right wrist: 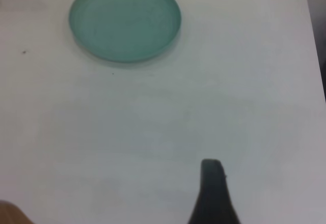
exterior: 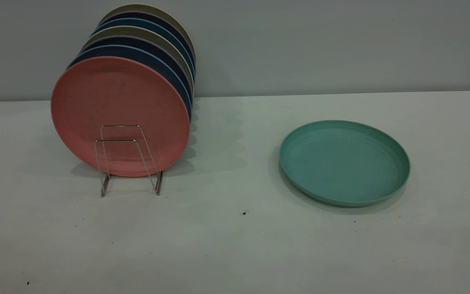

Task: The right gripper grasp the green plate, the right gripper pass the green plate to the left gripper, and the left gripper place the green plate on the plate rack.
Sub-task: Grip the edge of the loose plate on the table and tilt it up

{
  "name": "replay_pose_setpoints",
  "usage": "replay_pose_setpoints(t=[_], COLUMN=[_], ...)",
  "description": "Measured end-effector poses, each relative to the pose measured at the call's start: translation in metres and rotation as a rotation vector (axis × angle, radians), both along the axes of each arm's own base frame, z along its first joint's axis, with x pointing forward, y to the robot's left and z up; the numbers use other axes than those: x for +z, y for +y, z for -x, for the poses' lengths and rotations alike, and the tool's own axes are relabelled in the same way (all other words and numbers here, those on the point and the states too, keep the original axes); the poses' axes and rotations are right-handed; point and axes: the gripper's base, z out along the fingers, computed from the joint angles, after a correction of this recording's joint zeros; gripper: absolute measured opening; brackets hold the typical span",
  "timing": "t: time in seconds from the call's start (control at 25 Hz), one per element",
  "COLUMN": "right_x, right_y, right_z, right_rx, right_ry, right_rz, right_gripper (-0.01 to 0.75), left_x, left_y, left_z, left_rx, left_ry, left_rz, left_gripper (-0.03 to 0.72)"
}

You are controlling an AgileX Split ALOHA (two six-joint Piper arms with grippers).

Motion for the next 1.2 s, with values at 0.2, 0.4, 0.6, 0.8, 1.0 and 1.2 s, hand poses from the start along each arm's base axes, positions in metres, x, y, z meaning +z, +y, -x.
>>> replay_pose_setpoints(t=[0.2, 0.4, 0.6, 0.8, 1.0, 1.2], right_x=[0.000, 0.000, 0.000, 0.001, 0.021, 0.038], right_y=[0.000, 0.000, 0.000, 0.000, 0.000, 0.006], right_z=[0.000, 0.000, 0.000, 0.000, -0.013, -0.054], right_rx=[0.000, 0.000, 0.000, 0.000, -0.001, 0.004], right_ry=[0.000, 0.000, 0.000, -0.005, -0.172, -0.231], right_rz=[0.000, 0.000, 0.000, 0.000, -0.007, -0.096], right_gripper=[0.574, 0.574, 0.574, 0.574, 0.574, 0.562], left_x=[0.000, 0.000, 0.000, 0.000, 0.013, 0.028], left_y=[0.000, 0.000, 0.000, 0.000, 0.000, -0.003], left_z=[0.000, 0.000, 0.000, 0.000, -0.005, -0.028], left_rx=[0.000, 0.000, 0.002, 0.002, 0.005, -0.008], left_ry=[0.000, 0.000, 0.000, 0.000, -0.139, -0.222], left_rz=[0.000, 0.000, -0.003, -0.003, 0.001, 0.049], left_gripper=[0.472, 0.472, 0.469, 0.468, 0.468, 0.468])
